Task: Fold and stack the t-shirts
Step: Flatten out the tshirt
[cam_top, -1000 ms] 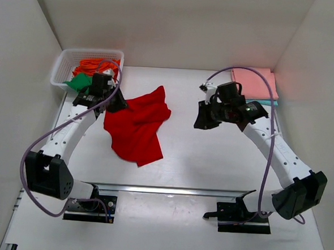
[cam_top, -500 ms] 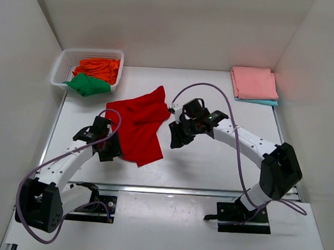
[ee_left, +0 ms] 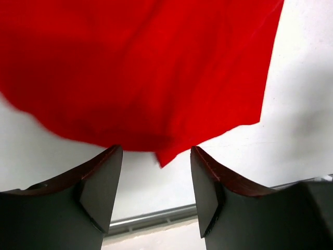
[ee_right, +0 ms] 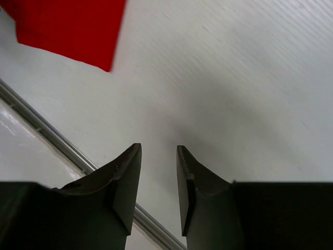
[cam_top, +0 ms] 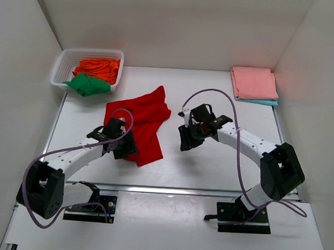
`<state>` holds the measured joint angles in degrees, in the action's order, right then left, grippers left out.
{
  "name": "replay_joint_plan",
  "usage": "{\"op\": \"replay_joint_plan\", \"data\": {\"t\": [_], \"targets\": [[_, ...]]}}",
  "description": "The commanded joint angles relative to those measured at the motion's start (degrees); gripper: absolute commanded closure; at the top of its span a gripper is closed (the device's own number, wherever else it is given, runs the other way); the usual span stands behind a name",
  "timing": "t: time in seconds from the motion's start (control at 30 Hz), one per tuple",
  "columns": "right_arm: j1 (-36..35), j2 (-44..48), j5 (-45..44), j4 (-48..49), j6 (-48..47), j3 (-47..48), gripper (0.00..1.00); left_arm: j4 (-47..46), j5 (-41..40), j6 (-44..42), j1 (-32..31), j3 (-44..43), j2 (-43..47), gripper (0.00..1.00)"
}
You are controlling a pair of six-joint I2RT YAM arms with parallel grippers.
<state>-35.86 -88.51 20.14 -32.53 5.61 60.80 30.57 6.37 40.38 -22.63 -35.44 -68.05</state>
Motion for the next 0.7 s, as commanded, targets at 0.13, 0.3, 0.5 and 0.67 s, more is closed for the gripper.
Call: {"op": "replay_joint_plan", "data": {"t": [0.13,0.3,0.5,0.67], "targets": [[2.3,5.7,-2.7,1.7,0.5,-3.2,0.69,-2.1,0.1,1.0,-2.9,-3.0,-9.0,0.35],[3.4,7.9,-2.7,2.2,1.6,-5.9,0.68,0.2,-2.3,1.4,-4.5,-4.3,-8.9,0.29],[4.1,9.3,-2.3,1.9,1.6,-7.1,0.64,-2.8,-1.4,2.5,-6.4,-8.5,-21.0,0.39],[5.8,10.1,-2.6,1.7,0.8,-7.1,0.66,3.4,-0.7,0.1,-8.0,-20.5,-24.7,1.0]]}}
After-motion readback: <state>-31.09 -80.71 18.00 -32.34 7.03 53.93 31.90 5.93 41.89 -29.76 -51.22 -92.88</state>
